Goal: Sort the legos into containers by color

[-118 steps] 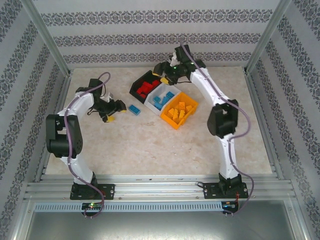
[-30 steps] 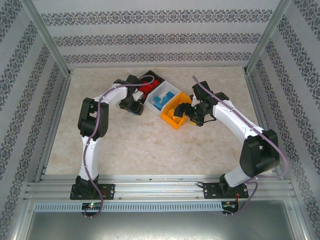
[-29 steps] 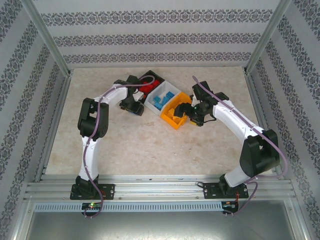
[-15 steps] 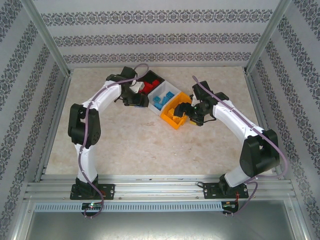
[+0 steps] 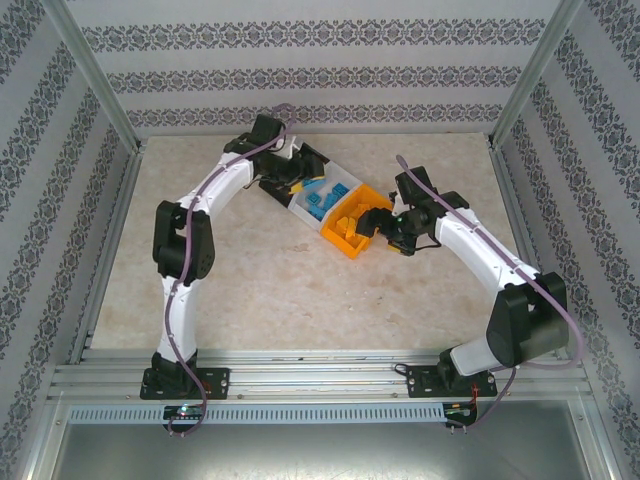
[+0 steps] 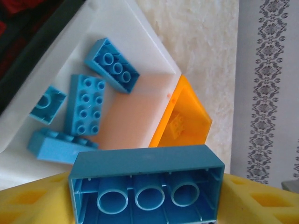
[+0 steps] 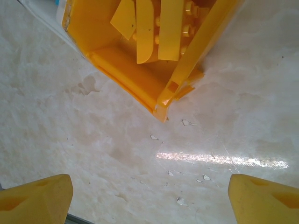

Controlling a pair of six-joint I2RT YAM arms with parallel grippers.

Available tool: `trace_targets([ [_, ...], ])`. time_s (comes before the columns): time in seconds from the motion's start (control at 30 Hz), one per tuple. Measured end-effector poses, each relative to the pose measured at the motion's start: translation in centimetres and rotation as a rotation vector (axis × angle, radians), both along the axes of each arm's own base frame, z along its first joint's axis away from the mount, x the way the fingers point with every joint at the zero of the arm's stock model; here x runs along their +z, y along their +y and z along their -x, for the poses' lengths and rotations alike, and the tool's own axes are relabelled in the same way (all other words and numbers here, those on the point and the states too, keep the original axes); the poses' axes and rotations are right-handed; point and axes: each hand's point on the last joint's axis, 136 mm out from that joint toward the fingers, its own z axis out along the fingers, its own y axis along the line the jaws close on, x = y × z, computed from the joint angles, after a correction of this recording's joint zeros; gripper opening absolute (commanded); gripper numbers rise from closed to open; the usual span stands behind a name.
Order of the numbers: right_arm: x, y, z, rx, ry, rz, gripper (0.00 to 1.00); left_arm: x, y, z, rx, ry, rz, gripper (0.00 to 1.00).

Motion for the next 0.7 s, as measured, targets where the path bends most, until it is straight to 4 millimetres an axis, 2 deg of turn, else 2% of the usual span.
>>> trace_targets([
  [0.2, -0.1, -0.5, -0.2, -0.015, 0.0, 0.004, 0.87, -1.5, -2.4, -1.2, 0.001, 0.049, 0.052, 0.83],
  [0.7, -0.3, -0.5, -0.2, -0.024, 0.011, 0.004, 0.88, -1.1, -2.6, -1.7, 0.008, 0.051, 0.067, 0.85],
])
